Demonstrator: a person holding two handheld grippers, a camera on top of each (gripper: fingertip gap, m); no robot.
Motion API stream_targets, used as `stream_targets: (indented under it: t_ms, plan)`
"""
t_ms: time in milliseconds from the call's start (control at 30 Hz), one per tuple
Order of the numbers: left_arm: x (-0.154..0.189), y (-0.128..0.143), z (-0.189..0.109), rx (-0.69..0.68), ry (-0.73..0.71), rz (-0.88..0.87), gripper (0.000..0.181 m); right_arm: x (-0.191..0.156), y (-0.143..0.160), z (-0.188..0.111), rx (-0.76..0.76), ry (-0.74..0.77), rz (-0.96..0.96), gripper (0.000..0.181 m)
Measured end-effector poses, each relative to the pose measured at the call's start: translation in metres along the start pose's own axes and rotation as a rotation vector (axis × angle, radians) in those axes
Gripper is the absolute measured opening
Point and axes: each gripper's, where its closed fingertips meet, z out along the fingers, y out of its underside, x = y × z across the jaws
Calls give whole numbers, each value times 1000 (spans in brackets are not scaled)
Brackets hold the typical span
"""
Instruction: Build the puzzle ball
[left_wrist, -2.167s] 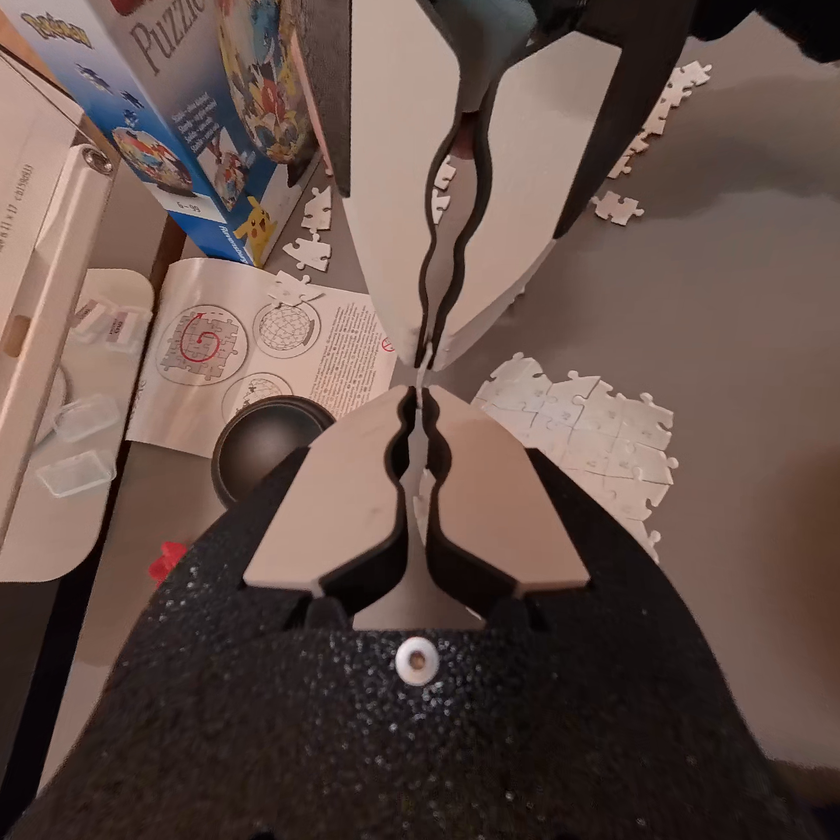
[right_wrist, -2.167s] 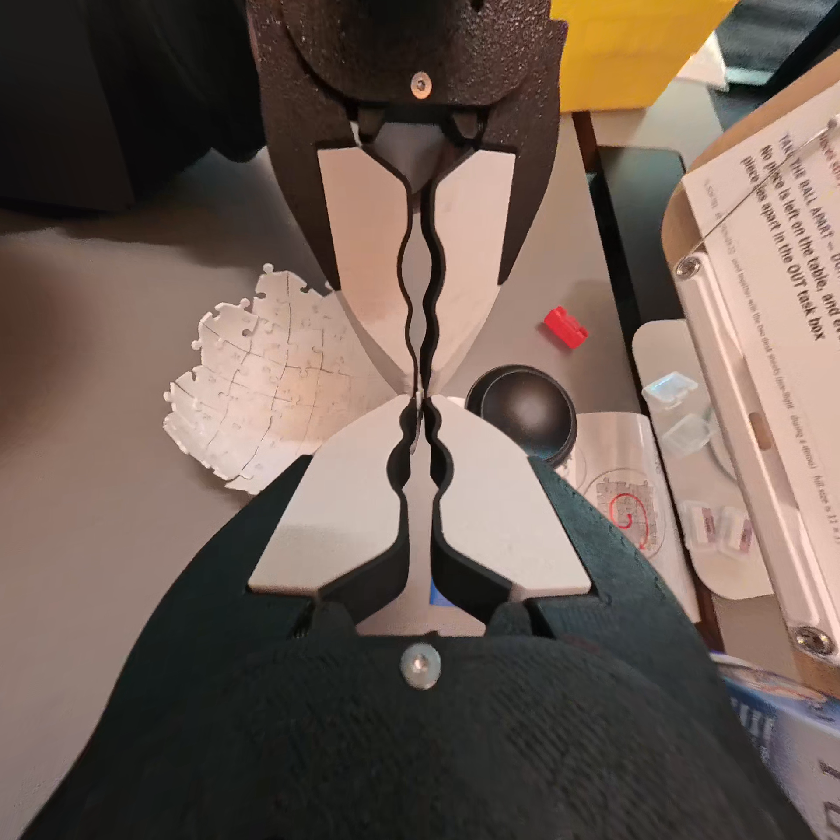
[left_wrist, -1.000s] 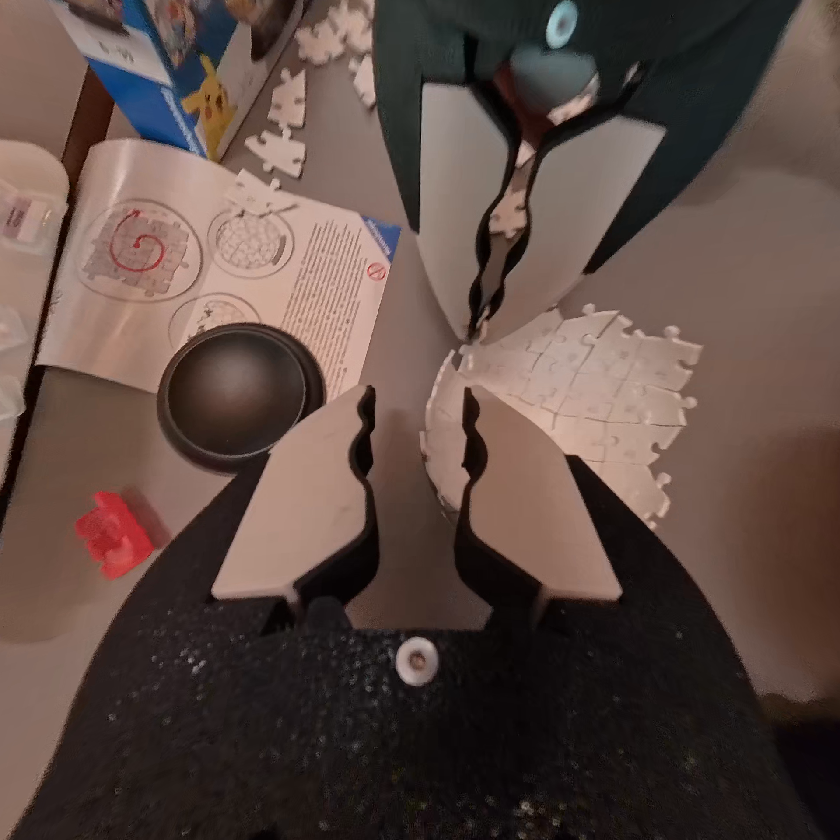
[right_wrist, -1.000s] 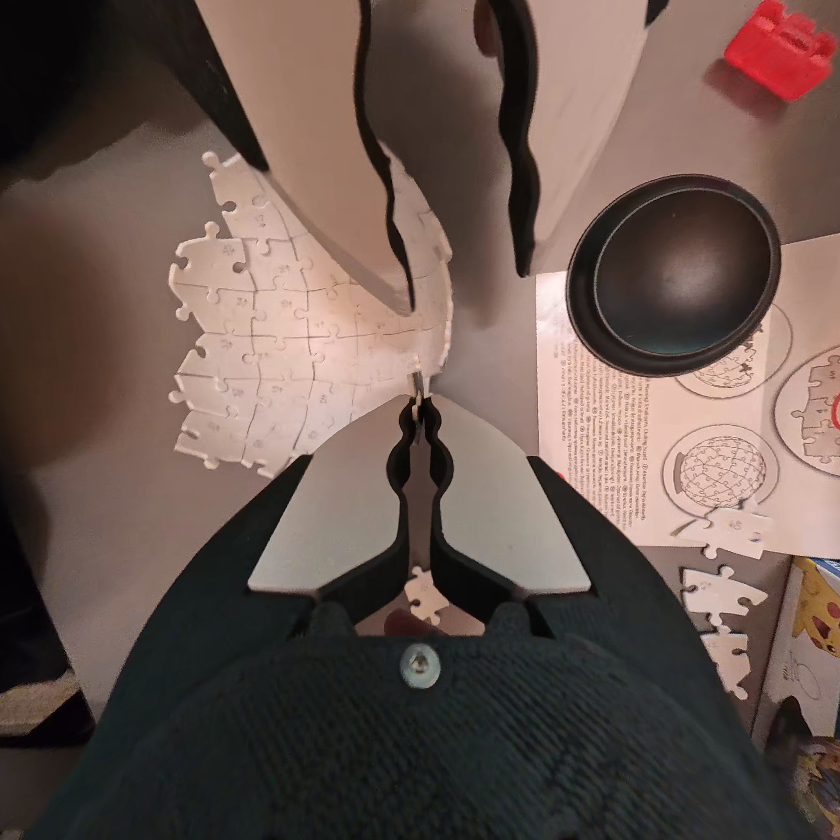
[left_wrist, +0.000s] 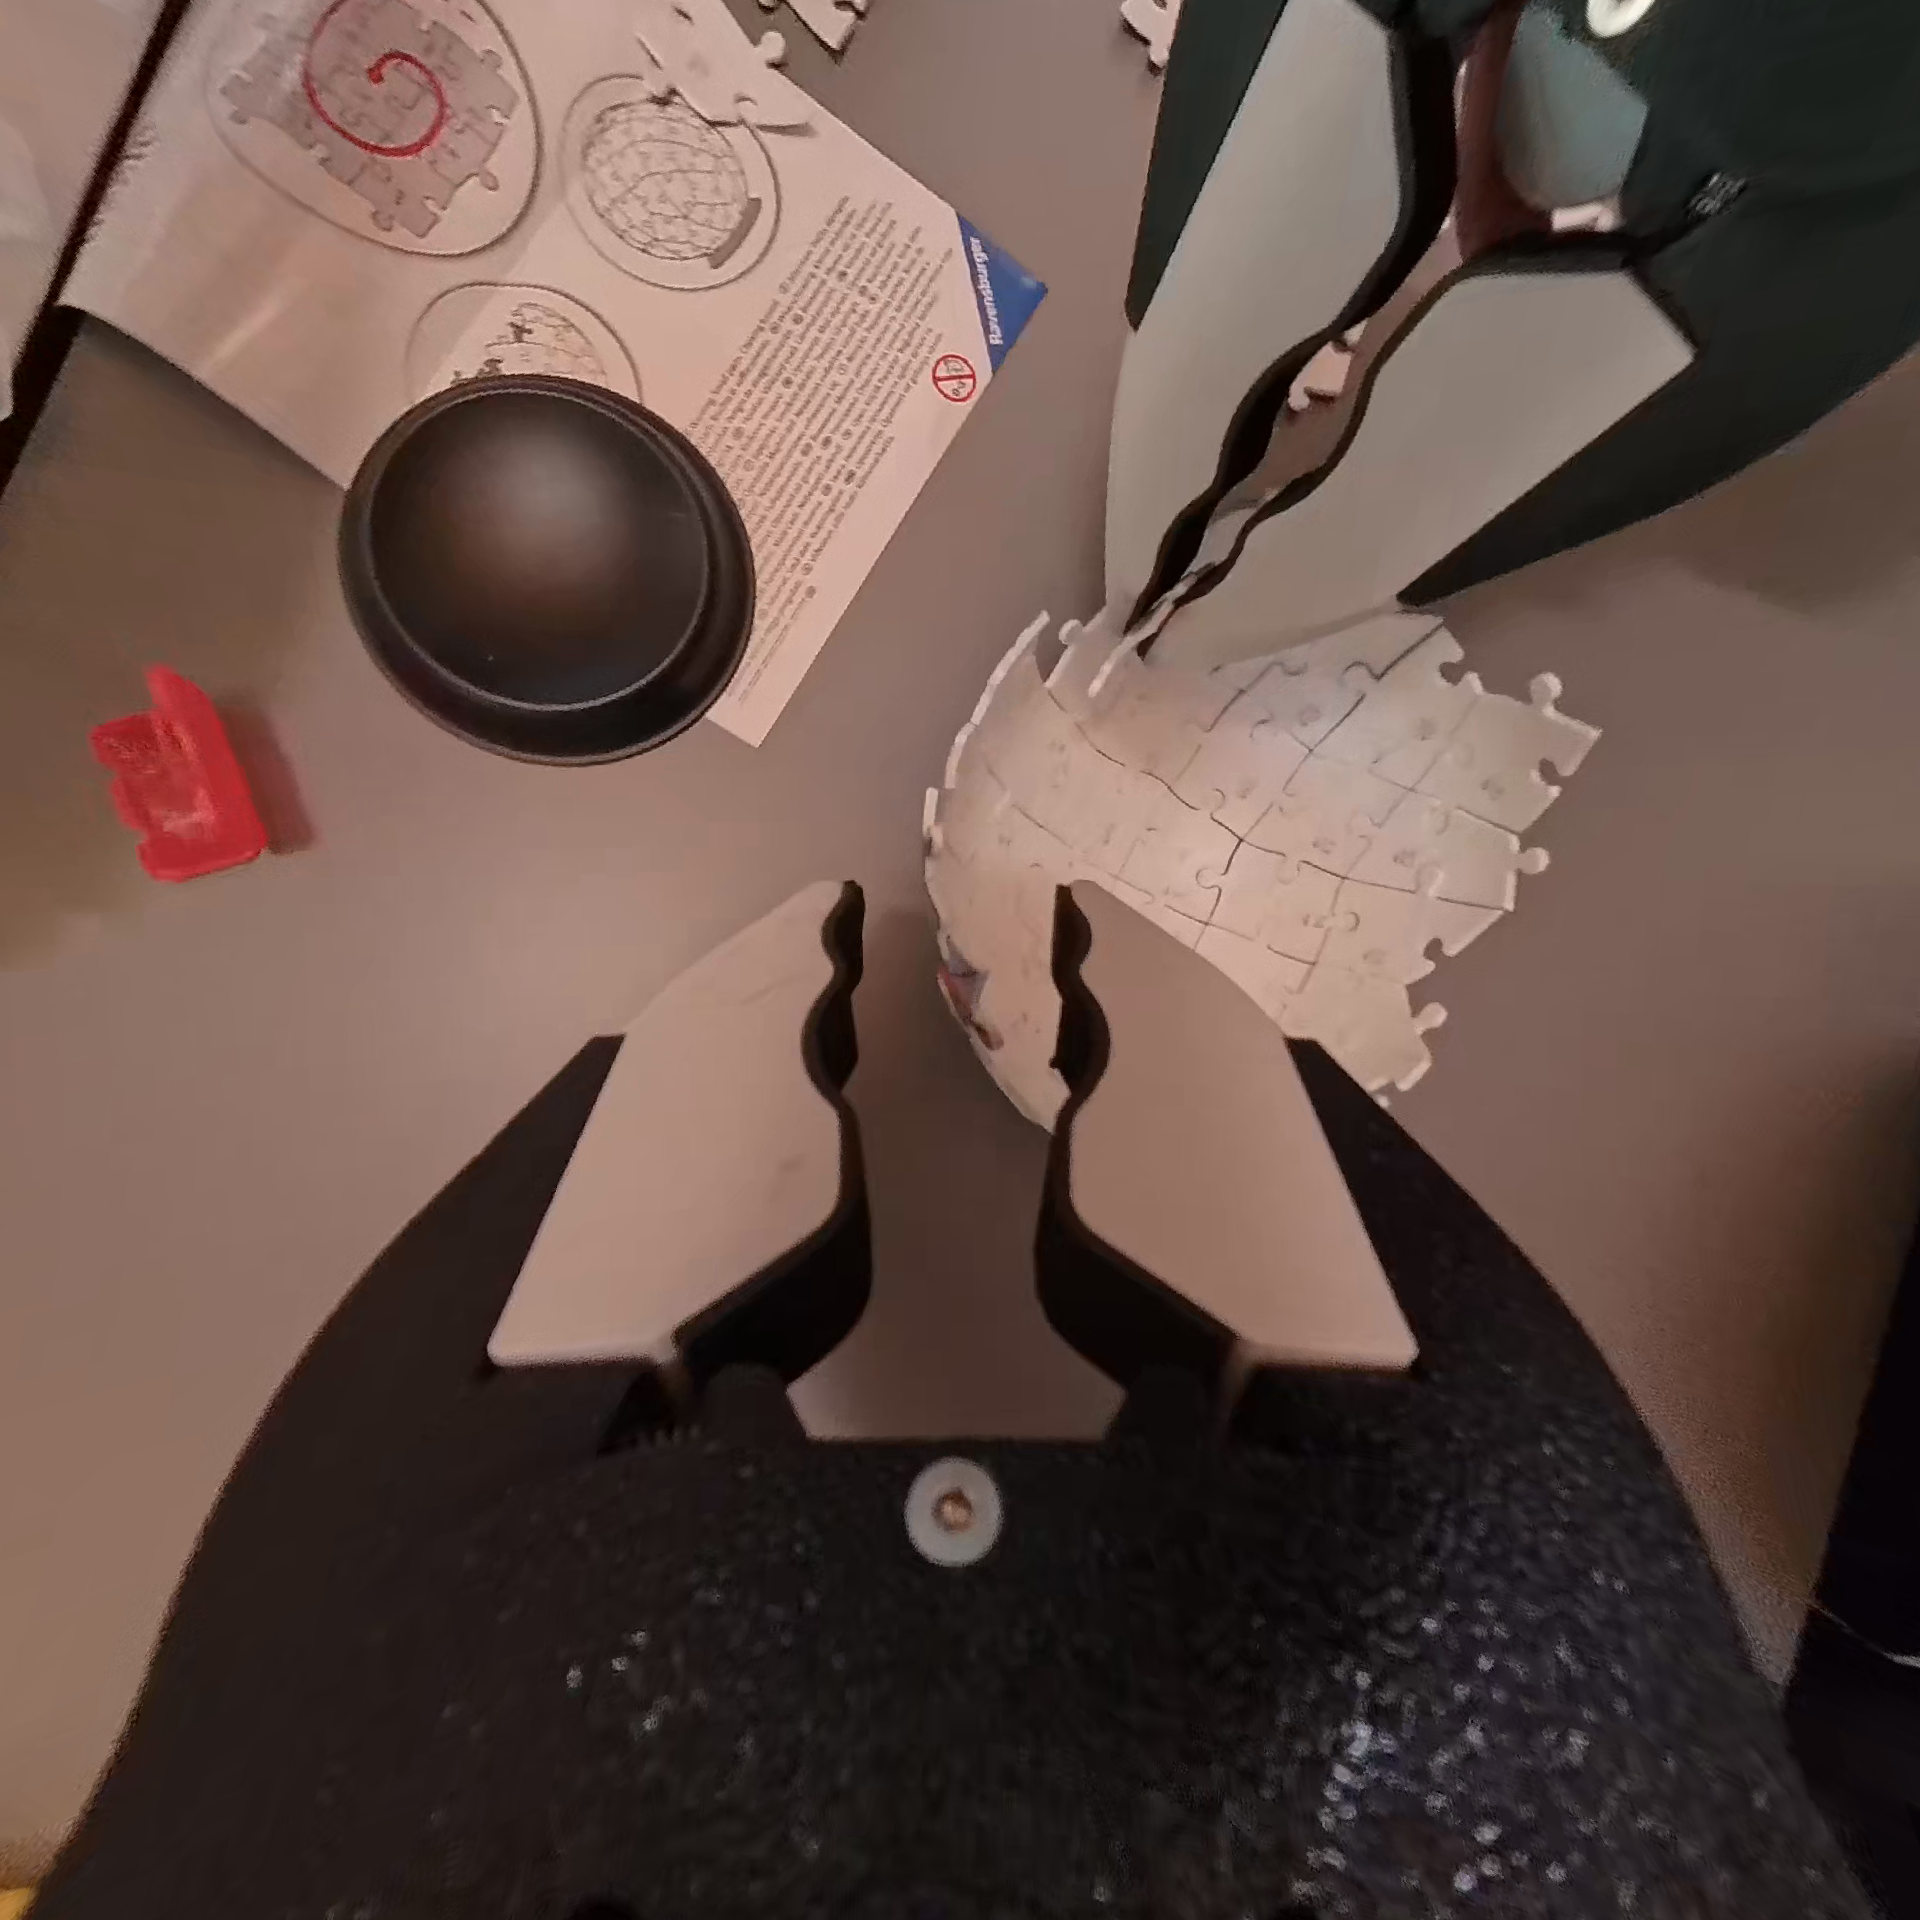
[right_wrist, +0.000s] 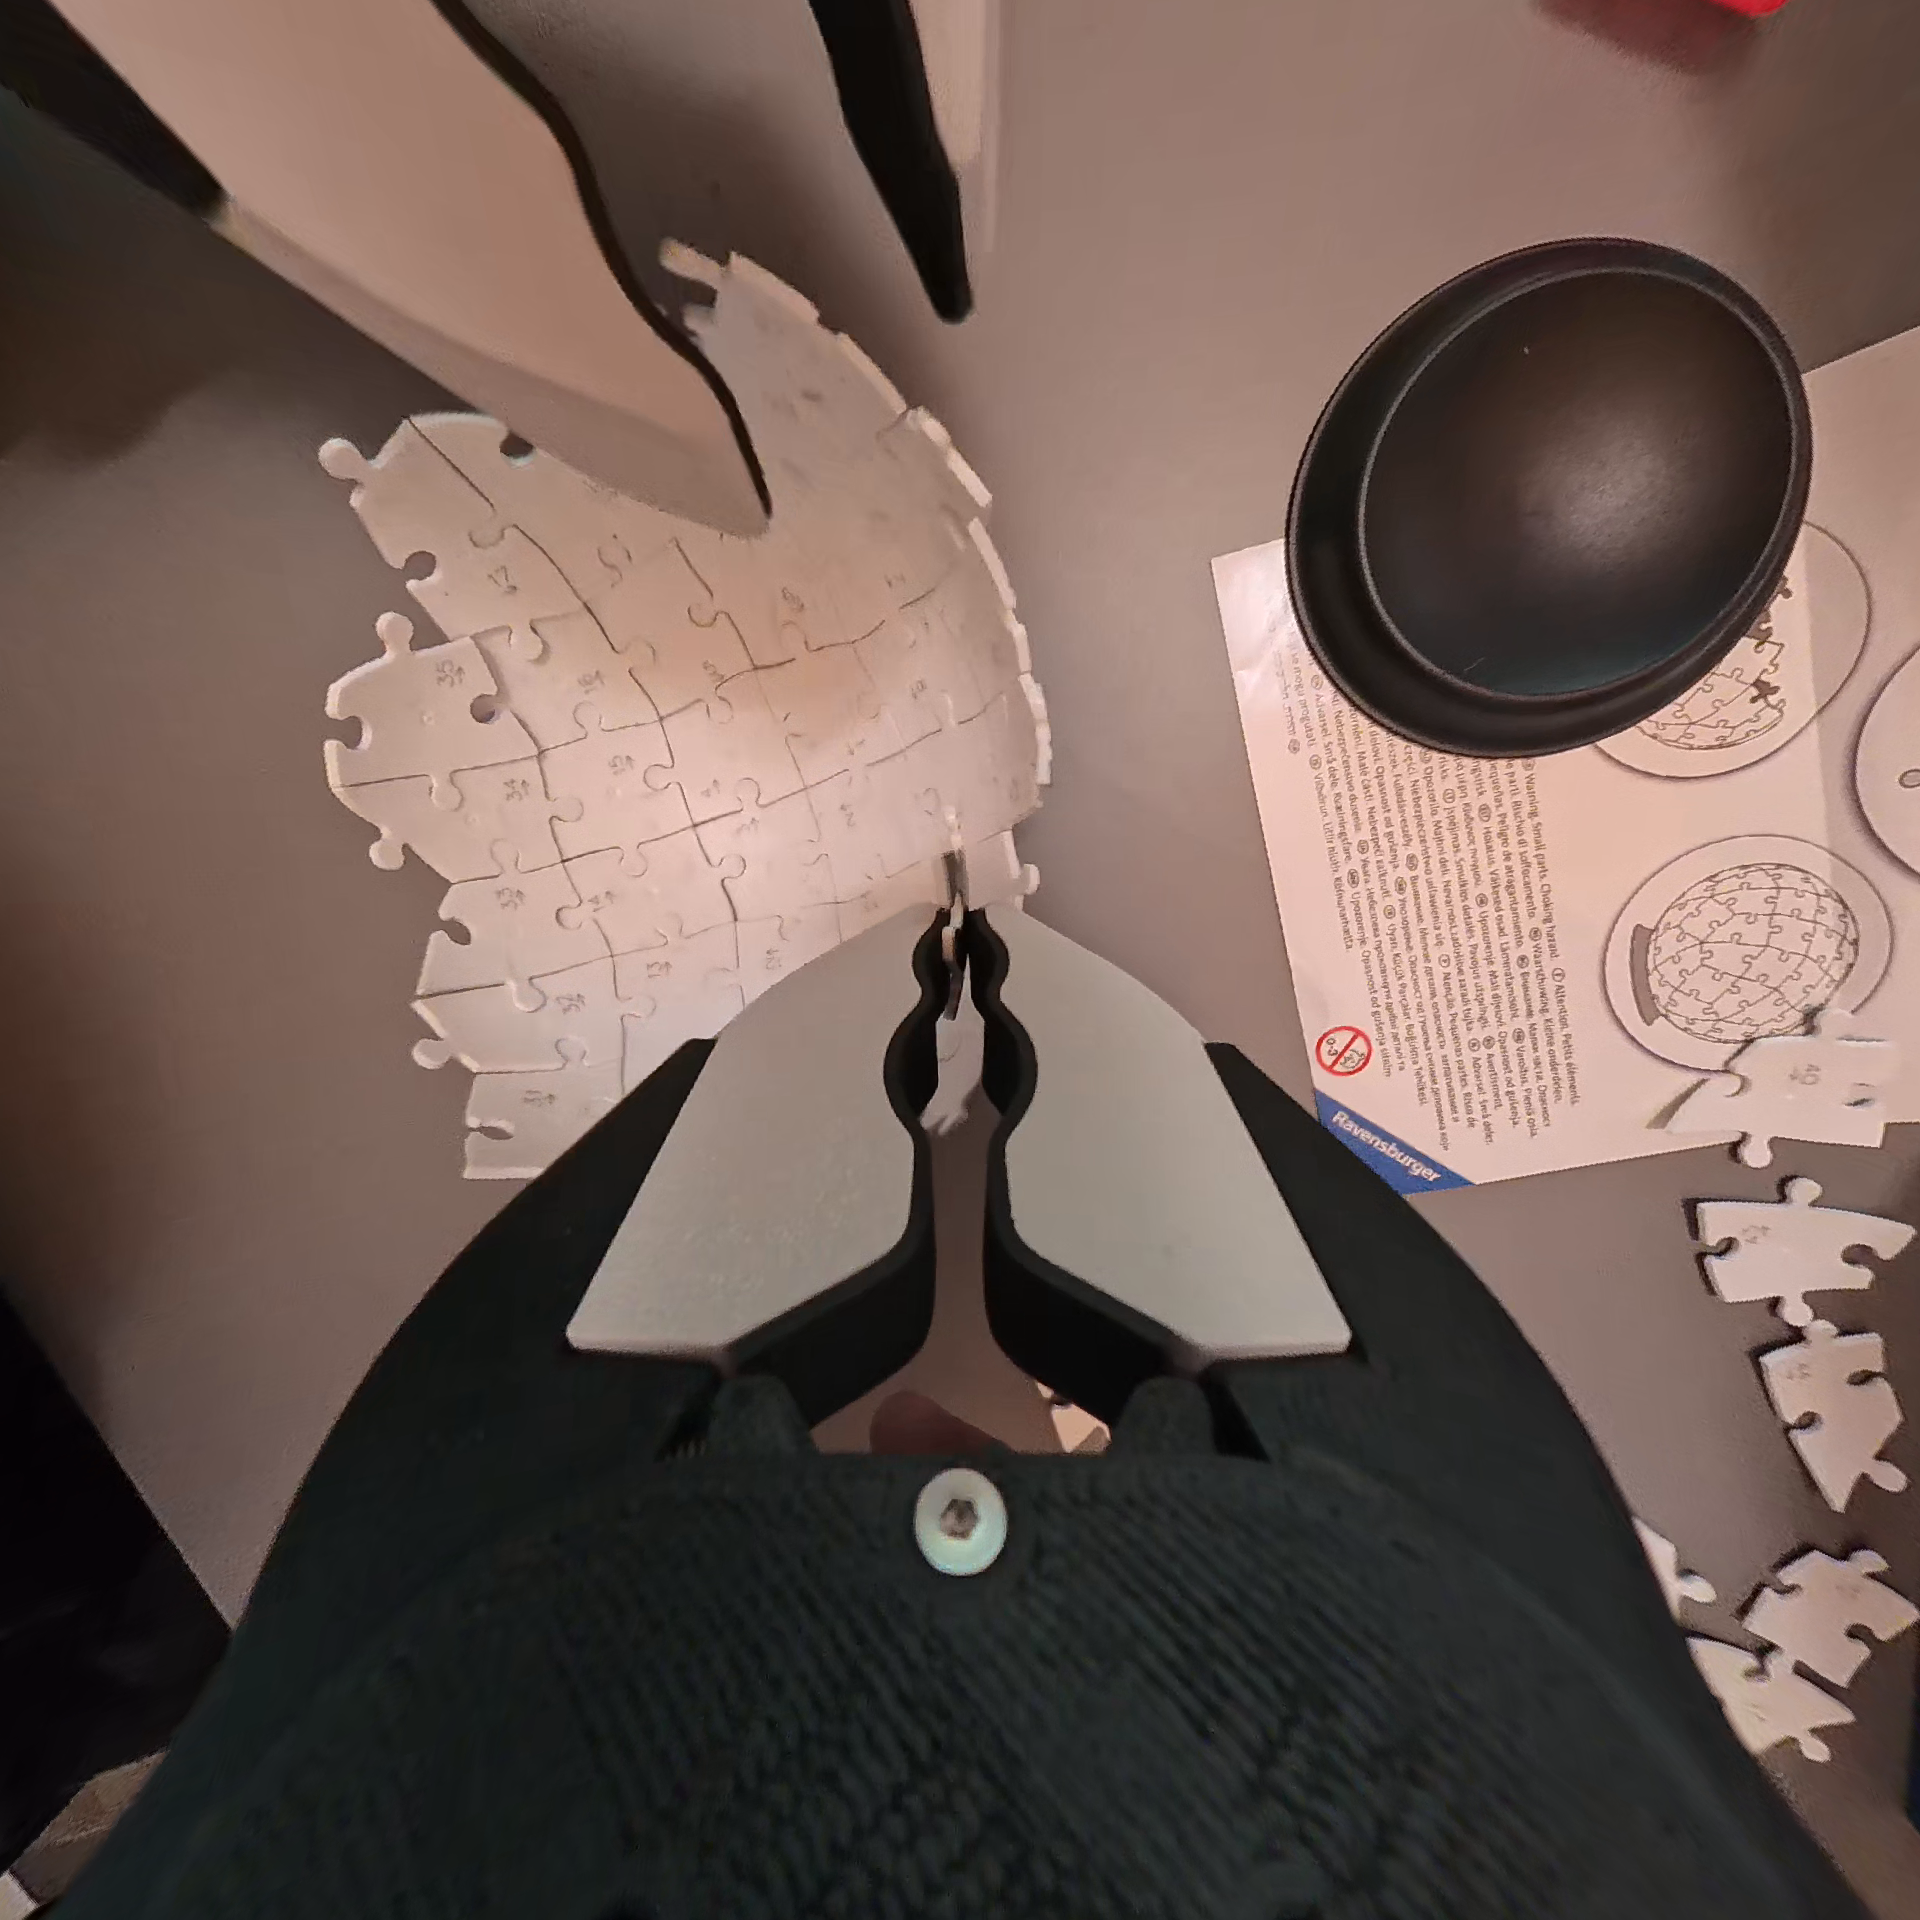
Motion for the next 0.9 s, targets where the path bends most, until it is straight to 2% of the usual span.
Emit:
stream_targets:
  t_ms: [33, 133, 267, 400, 633, 733, 900]
  plan:
    - [-1, 0, 4, -3, -2, 21, 34, 0, 1, 0, 3, -1, 1, 3]
    - [-7, -1, 13, -5, -24, 68, 34, 0, 4, 1, 7, 0, 8, 3]
    - [0, -3, 21, -7, 26, 112, 35, -4, 3, 1, 41, -15, 19, 3]
    - [1, -3, 28, -46, 23, 188, 28, -8, 2, 1, 81, -37, 23, 3]
    - [-7, 6, 40, -152, -31, 213, 17, -8, 0, 3, 130, -63, 22, 3]
    - [-10, 3, 40, -147, -44, 205, 9, -7, 1, 4, 128, -64, 13, 3]
    - [-13, 3, 41, -155, -52, 209, 8, -3, 1, 3, 142, -63, 22, 3]
